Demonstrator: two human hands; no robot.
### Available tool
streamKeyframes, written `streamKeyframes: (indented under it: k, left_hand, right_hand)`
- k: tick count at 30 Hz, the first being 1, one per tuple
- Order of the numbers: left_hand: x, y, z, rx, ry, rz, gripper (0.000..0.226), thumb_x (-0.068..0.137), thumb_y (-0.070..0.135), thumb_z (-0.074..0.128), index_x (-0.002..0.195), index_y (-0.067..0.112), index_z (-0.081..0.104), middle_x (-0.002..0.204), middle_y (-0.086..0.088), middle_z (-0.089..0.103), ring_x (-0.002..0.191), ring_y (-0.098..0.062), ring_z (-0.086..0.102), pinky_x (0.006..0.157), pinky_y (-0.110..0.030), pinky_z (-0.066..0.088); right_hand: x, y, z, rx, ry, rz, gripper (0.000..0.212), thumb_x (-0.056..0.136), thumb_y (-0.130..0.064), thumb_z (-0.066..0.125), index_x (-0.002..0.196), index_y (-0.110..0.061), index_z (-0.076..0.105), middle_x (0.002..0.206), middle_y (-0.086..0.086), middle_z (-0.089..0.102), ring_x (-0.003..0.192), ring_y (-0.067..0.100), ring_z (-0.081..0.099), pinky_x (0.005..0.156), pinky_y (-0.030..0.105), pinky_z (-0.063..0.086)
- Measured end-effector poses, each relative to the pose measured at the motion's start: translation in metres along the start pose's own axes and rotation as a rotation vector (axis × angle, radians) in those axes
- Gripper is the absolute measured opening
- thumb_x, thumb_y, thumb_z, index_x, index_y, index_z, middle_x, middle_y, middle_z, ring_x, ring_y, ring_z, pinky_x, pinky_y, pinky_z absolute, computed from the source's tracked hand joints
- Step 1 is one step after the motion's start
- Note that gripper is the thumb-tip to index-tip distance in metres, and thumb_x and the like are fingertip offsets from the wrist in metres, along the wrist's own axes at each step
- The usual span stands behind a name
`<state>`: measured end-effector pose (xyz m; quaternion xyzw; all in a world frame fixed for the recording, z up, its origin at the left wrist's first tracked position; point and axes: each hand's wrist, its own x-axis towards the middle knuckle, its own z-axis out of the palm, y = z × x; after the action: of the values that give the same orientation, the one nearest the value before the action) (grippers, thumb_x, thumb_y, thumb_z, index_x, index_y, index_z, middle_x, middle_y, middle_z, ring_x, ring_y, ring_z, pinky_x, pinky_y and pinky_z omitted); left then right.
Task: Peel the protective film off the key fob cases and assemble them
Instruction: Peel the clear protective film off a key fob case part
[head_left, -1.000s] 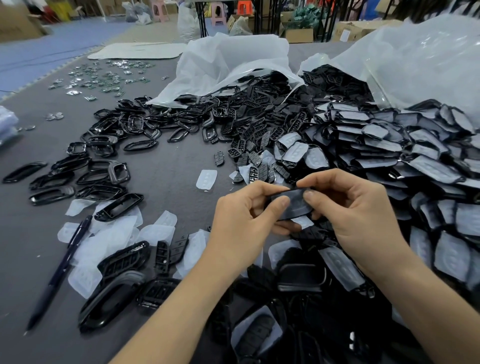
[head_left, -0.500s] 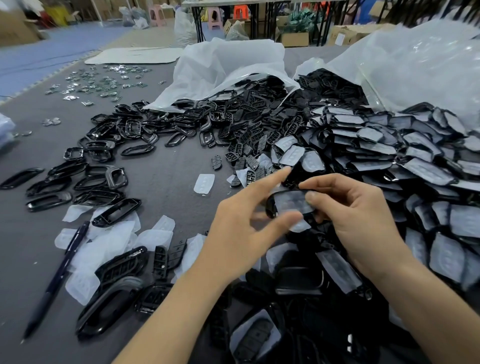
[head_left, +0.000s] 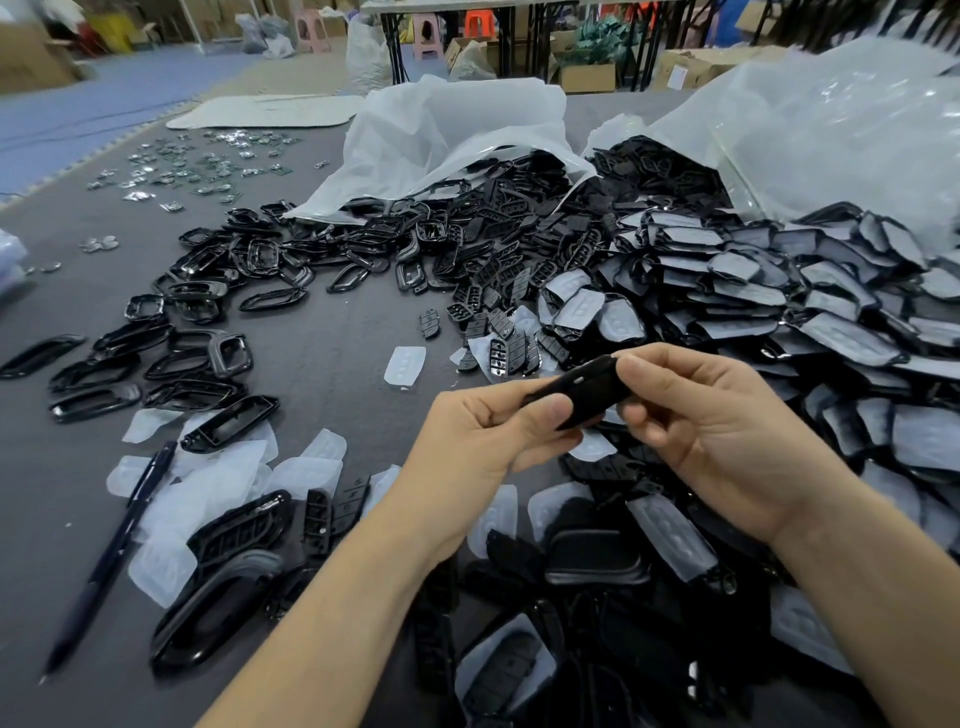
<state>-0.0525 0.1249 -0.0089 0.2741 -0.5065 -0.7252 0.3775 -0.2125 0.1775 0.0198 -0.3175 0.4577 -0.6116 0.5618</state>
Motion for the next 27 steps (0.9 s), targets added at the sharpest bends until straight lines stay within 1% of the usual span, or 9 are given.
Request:
streamKeyframes:
  k: [2,5,10,13,16,18,21,24,27]
  left_hand:
    - [0.0,0.0,0.003,-0.096,-0.001,-0.035,0.034,0.064,0.025,0.07,0.094,0.011,0.076,0.096,-0.012,0.074,0.092,-0.02,0.071,0.078,-0.024,0.056]
    - [0.001,0.0,0.004,-0.209,0.008,-0.052,0.025,0.07,0.026,0.067,0.086,0.01,0.079,0.096,-0.009,0.075,0.09,-0.017,0.071,0.078,-0.023,0.056]
    - [0.0,-0.003,0.005,-0.311,-0.002,-0.057,0.033,0.069,0.031,0.074,0.091,0.007,0.077,0.103,-0.01,0.073,0.096,-0.017,0.069,0.08,-0.025,0.055]
    - [0.0,-0.004,0.004,-0.284,0.036,-0.055,0.026,0.073,0.029,0.071,0.088,0.008,0.078,0.097,-0.008,0.074,0.09,-0.015,0.069,0.078,-0.024,0.057]
    - [-0.001,-0.002,0.004,-0.222,0.054,-0.037,0.021,0.071,0.027,0.062,0.075,0.016,0.08,0.079,0.001,0.075,0.07,-0.003,0.069,0.061,-0.015,0.054]
    - [-0.001,-0.003,0.005,-0.17,0.053,-0.017,0.021,0.071,0.026,0.06,0.071,0.018,0.08,0.073,0.003,0.074,0.061,0.0,0.067,0.056,-0.012,0.051]
    - [-0.001,-0.004,0.003,-0.106,0.077,0.014,0.02,0.071,0.024,0.062,0.074,0.016,0.08,0.078,0.0,0.075,0.064,-0.002,0.068,0.055,-0.011,0.051]
    - [0.001,-0.004,-0.004,-0.086,0.096,0.027,0.021,0.072,0.024,0.062,0.075,0.014,0.08,0.079,-0.002,0.075,0.065,-0.003,0.068,0.054,-0.012,0.052]
    - [0.0,0.0,-0.011,-0.012,0.075,0.022,0.023,0.071,0.029,0.064,0.078,0.014,0.08,0.082,-0.005,0.076,0.067,-0.006,0.069,0.054,-0.016,0.053]
  right_hand:
    - [0.001,0.001,0.0,0.021,0.004,0.019,0.01,0.07,-0.013,0.064,0.067,-0.008,0.072,0.067,0.005,0.059,0.048,0.005,0.049,0.04,0.011,0.039]
    - [0.002,0.002,-0.001,0.085,-0.011,0.07,0.01,0.068,-0.014,0.065,0.067,-0.01,0.074,0.071,0.004,0.06,0.049,0.004,0.05,0.041,0.011,0.041]
    - [0.004,0.007,-0.002,0.211,-0.058,0.14,0.013,0.068,-0.013,0.066,0.077,-0.005,0.073,0.076,0.004,0.061,0.051,0.004,0.052,0.042,0.011,0.043]
    - [0.005,0.009,-0.003,0.218,-0.077,0.154,0.014,0.067,-0.013,0.067,0.077,-0.005,0.073,0.075,0.005,0.06,0.052,0.004,0.052,0.043,0.011,0.044]
    - [0.006,0.01,-0.003,0.224,-0.074,0.149,0.011,0.068,-0.012,0.066,0.074,-0.008,0.074,0.071,0.004,0.059,0.053,0.005,0.052,0.044,0.011,0.044]
    - [0.007,0.012,-0.003,0.238,-0.056,0.146,0.013,0.07,-0.012,0.064,0.078,-0.005,0.072,0.071,0.004,0.059,0.052,0.005,0.053,0.043,0.012,0.045]
    - [0.008,0.015,-0.002,0.201,-0.068,0.095,0.016,0.072,-0.011,0.063,0.085,-0.003,0.065,0.069,0.005,0.059,0.051,0.006,0.054,0.045,0.013,0.046]
    - [0.007,0.017,-0.001,0.11,-0.1,-0.007,0.01,0.07,-0.009,0.064,0.079,-0.005,0.068,0.064,0.005,0.063,0.05,0.01,0.058,0.047,0.015,0.048]
    - [0.004,0.013,-0.001,0.035,-0.15,-0.037,0.009,0.073,-0.007,0.064,0.081,-0.005,0.067,0.061,0.004,0.063,0.051,0.011,0.061,0.051,0.018,0.052]
